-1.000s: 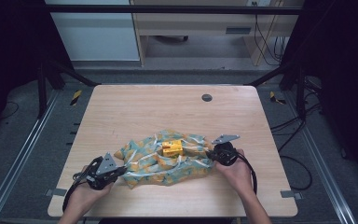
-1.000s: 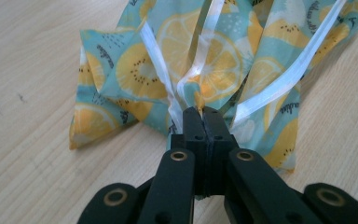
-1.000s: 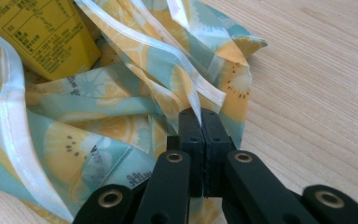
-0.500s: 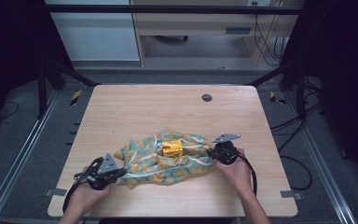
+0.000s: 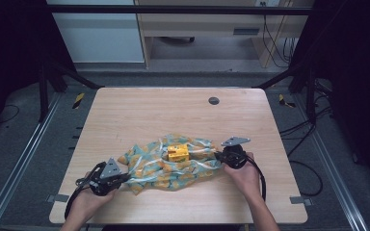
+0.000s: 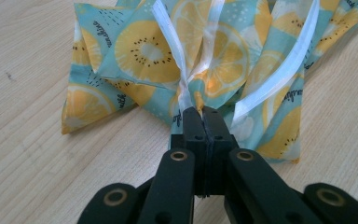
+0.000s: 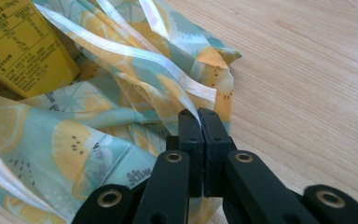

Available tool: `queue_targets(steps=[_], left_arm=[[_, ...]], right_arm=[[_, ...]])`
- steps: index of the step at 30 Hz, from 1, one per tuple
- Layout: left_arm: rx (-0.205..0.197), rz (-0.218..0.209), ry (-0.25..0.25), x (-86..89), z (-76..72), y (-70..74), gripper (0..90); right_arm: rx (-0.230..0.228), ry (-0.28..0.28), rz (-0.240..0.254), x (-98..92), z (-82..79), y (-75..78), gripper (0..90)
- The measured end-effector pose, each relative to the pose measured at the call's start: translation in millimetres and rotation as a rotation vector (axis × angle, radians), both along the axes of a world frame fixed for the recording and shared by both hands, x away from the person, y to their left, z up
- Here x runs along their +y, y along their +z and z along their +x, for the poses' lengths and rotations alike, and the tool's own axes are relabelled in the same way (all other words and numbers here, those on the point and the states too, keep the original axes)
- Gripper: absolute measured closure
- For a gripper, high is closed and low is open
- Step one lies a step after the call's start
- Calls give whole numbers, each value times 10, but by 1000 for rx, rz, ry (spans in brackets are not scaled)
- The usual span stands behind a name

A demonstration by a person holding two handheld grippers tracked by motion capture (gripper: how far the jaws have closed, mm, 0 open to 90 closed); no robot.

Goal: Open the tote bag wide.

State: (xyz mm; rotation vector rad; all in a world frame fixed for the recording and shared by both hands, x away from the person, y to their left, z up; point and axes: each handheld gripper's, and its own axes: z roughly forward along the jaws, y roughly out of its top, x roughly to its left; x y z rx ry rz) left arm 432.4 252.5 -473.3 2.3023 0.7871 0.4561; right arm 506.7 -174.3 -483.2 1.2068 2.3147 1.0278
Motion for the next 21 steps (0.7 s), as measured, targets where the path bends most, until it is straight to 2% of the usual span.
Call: queue_targets(steps=[3, 5, 12, 17, 21], left_arm=[[-8, -12, 7, 2, -2, 5, 896], [-20, -28, 15, 5, -5, 17, 875], [-65, -86, 18, -22, -26, 73, 696], [-94, -117, 15, -63, -49, 114, 579], [-125, -150, 20, -92, -68, 185, 493]], right_arm=[[-14, -2, 4, 1, -12, 16, 864], [-30, 0, 13, -8, -23, 39, 810], [-104, -17, 25, -40, -90, 195, 560], [-136, -15, 38, -14, -150, 327, 367], [-150, -3, 37, 7, -178, 410, 280]])
